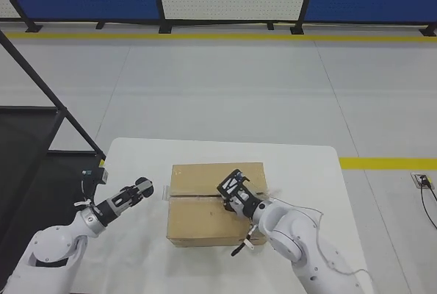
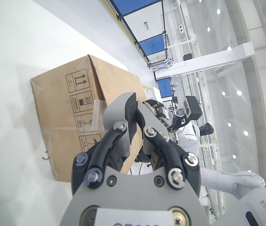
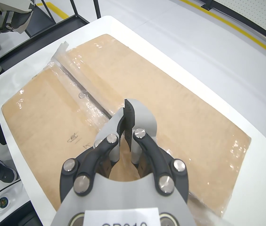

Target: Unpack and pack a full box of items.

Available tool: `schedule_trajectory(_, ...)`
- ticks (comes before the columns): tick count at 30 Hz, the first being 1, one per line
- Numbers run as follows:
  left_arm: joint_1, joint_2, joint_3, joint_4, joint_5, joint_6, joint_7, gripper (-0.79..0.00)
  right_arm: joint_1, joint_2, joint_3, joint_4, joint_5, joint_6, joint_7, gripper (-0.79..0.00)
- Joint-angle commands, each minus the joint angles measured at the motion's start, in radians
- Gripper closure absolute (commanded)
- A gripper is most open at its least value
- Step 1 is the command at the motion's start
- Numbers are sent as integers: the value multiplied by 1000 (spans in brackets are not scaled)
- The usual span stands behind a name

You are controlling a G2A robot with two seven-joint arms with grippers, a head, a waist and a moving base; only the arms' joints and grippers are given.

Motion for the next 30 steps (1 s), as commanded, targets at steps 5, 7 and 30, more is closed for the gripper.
schedule_trajectory(5, 29, 5, -33, -4, -21, -18, -3, 0, 70, -22, -68, 55, 16, 1, 12, 0)
schedule_trajectory(7, 37, 6, -43, -5, -28, -22, -4, 0, 91, -29, -88, 72, 21, -3, 16, 0)
schedule_trajectory(30, 102, 16, -100, -20, -76, -63, -34, -320, 283, -144, -306, 294, 52, 65, -54, 0)
